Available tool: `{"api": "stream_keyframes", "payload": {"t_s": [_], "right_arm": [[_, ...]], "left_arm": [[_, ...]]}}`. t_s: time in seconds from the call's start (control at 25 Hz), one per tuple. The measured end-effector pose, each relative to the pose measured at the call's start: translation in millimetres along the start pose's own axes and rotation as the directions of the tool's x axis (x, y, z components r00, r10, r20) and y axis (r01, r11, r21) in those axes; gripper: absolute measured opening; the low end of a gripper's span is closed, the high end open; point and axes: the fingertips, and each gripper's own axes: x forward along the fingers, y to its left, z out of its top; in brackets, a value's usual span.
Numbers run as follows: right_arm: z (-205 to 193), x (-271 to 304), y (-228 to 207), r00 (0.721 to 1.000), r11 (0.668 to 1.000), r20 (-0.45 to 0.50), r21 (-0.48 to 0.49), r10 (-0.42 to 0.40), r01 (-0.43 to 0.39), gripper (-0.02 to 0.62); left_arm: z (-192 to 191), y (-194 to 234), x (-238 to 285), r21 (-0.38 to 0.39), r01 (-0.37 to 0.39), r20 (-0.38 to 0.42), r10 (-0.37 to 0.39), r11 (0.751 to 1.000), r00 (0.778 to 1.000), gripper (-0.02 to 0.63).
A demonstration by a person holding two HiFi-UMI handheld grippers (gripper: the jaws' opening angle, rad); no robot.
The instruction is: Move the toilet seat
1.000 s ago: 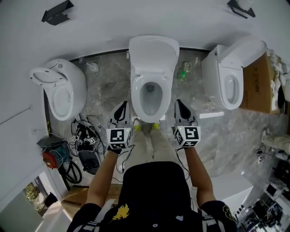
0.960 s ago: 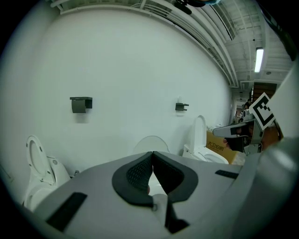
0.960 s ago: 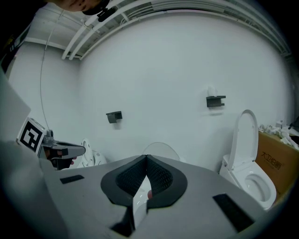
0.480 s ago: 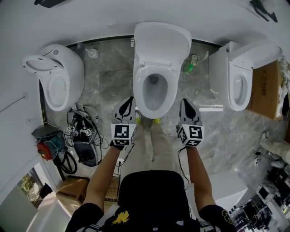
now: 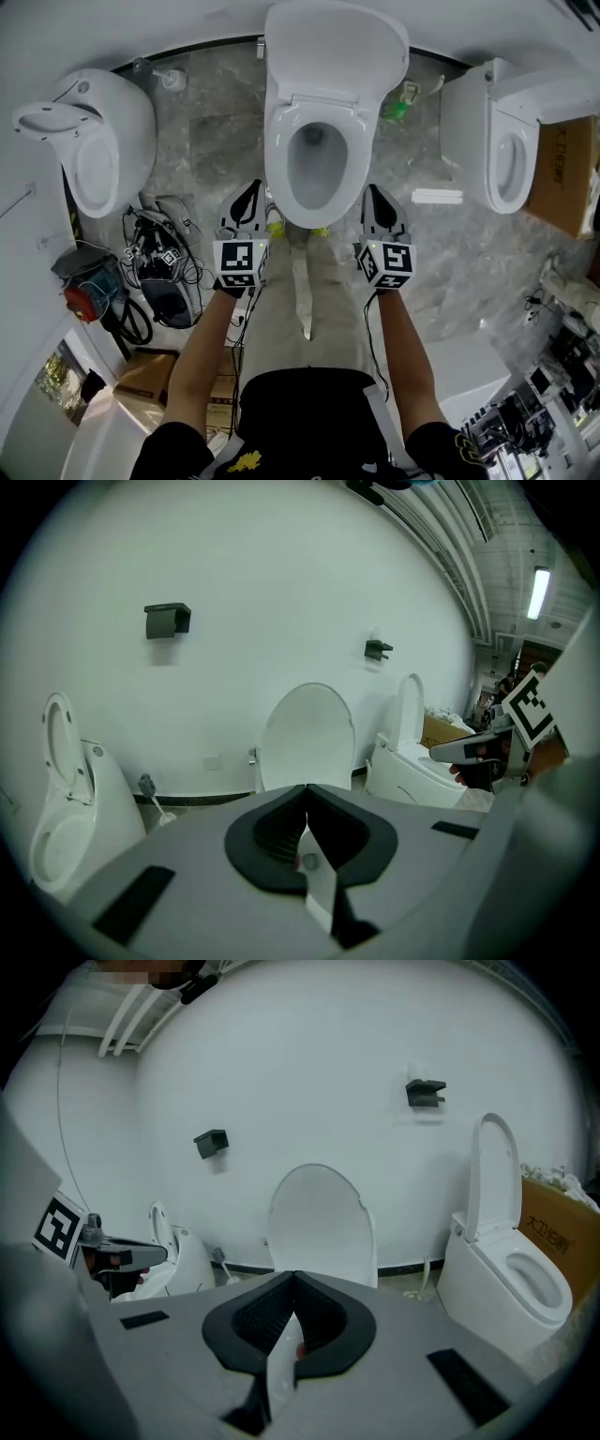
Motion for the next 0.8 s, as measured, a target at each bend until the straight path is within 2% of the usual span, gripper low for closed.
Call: {"api": "stream_keyframes", "payload": {"t_s": [0.36,0.6,0.8], "right_arm": [[-50,29,-18,0.999,1.0,-0.042,0.018,0.004,-0.004,0.026],[-91,49,-29,0.996,0.999,-0.078,0.039,0.03,-0.028,0.026],[-125,67,-27,0.994,0.998,-0.104,0.064,0.021,-0.014,0.026]], "left_arm": [[-52,-3,36,-0.005,0.007,-0.051,-0.007,1.0,0.999,0.018],[-100,-4,56,-0.11,-0.012,-0.119,-0.001,0.994,0.993,0.018],[-150,-1,66,-0.117,-0.02,-0.175,0.0,0.993,0.985,0.018]]}}
